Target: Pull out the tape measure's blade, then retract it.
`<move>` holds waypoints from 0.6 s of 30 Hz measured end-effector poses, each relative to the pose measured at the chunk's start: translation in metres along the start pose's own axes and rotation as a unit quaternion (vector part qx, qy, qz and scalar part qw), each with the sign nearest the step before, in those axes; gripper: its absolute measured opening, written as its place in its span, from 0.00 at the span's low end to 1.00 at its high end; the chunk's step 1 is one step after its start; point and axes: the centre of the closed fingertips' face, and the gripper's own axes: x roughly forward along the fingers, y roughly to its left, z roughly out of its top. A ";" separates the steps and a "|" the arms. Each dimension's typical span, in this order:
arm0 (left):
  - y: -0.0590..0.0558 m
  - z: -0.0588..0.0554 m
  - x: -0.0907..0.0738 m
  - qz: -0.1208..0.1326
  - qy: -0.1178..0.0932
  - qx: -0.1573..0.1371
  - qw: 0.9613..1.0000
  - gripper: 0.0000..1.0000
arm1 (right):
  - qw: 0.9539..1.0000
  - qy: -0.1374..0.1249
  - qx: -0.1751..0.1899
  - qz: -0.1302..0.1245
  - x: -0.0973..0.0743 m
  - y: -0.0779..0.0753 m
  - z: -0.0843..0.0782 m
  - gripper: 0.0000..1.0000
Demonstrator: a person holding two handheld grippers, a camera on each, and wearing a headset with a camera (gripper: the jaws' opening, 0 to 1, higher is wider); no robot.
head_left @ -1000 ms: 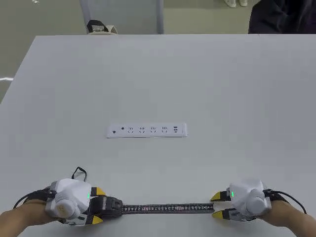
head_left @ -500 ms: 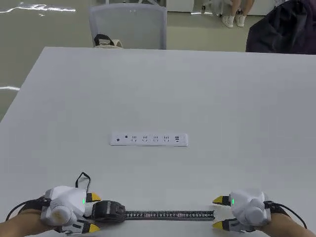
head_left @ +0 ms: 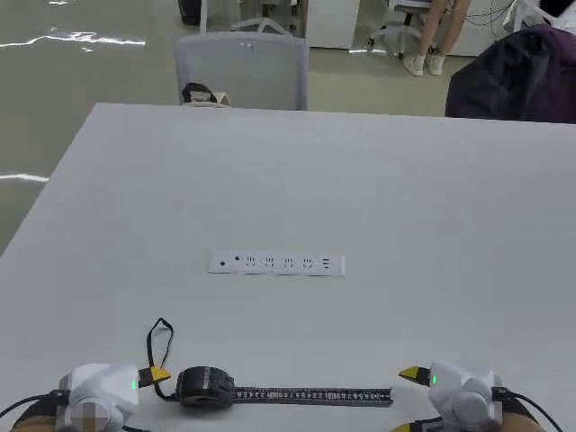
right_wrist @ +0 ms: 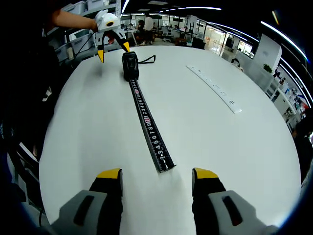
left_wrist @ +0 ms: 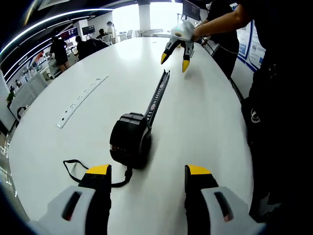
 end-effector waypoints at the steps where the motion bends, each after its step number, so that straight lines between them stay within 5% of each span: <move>1: -0.001 0.000 -0.001 0.005 -0.004 -0.008 1.000 0.59 | 1.000 0.000 0.007 -0.007 -0.001 0.000 0.000 0.58; 8: -0.005 0.006 -0.010 0.046 -0.036 -0.063 0.996 0.70 | 0.997 -0.023 0.062 -0.041 -0.008 0.007 0.005 0.66; 18: -0.017 0.004 -0.014 0.092 -0.054 -0.123 0.987 0.82 | 0.983 -0.050 0.144 -0.100 -0.024 0.019 0.010 0.78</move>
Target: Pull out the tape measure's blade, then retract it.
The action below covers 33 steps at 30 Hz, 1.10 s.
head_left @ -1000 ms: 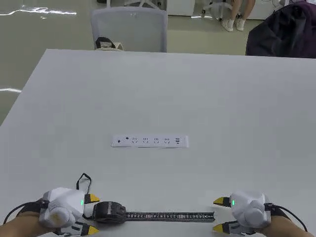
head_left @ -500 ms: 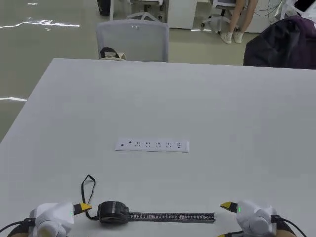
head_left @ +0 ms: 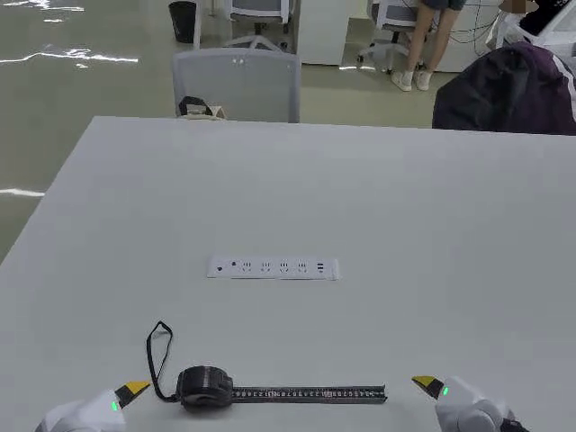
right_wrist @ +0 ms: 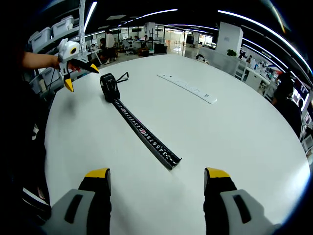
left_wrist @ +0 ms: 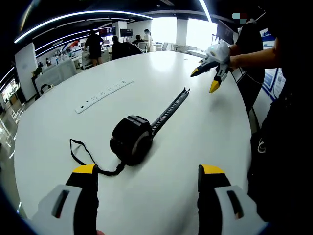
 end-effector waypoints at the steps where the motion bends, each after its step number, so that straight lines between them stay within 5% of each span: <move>1: -0.003 0.002 -0.001 0.003 -0.001 -0.001 1.000 0.83 | 1.000 -0.001 0.004 -0.005 -0.002 0.002 0.000 0.79; 16: -0.020 0.016 -0.017 0.055 -0.033 -0.028 0.998 0.93 | 0.998 -0.031 0.045 -0.044 -0.019 0.037 0.013 0.86; 33: -0.027 0.030 -0.036 0.126 -0.052 -0.086 0.987 0.99 | 0.992 -0.044 0.082 -0.090 -0.039 0.052 0.023 0.88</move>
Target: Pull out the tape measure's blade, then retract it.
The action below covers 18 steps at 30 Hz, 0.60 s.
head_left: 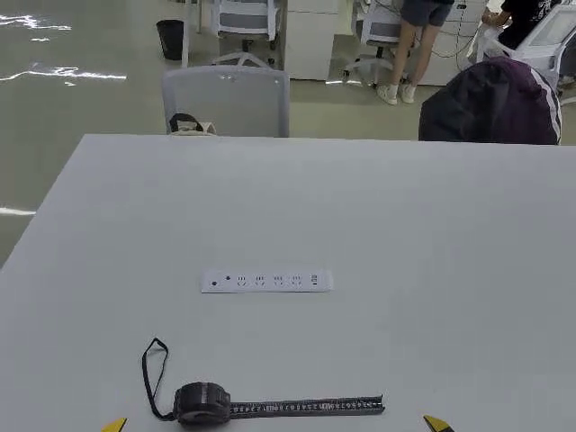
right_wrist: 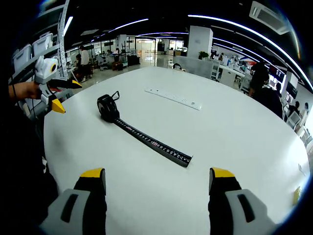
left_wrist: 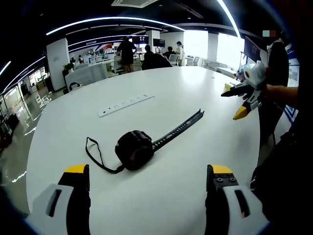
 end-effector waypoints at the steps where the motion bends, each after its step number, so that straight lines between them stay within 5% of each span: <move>1: 0.000 0.003 -0.002 0.006 -0.005 -0.008 1.000 0.99 | 1.000 -0.002 0.004 -0.001 -0.001 0.003 0.000 0.88; 9: -0.001 0.005 -0.010 0.032 -0.016 -0.045 0.998 0.99 | 1.000 -0.007 0.026 -0.009 -0.006 0.019 -0.002 0.89; 18: -0.009 0.004 -0.010 0.050 -0.025 -0.043 0.998 0.99 | 0.999 -0.024 0.036 -0.032 -0.008 0.028 0.006 0.89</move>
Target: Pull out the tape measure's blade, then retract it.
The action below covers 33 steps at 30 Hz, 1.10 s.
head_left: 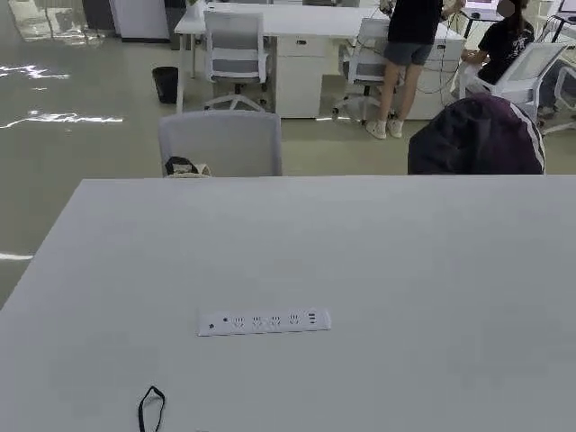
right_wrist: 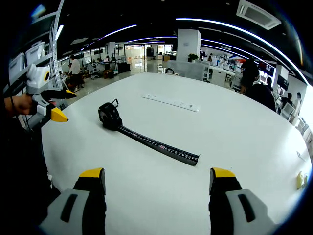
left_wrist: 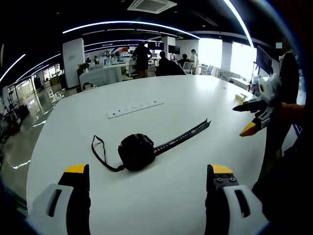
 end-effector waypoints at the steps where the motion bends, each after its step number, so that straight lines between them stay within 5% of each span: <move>1: 0.000 -0.001 0.001 0.003 0.001 -0.009 1.000 0.99 | 1.000 -0.002 0.000 -0.002 0.001 0.001 0.001 0.89; 12: -0.001 0.004 0.001 0.025 -0.007 -0.009 1.000 0.99 | 1.000 0.002 -0.005 -0.004 0.001 0.010 -0.002 0.89; 33: -0.017 0.002 0.015 0.028 0.042 -0.032 0.998 0.99 | 1.000 0.000 0.012 -0.010 -0.003 0.004 -0.006 0.88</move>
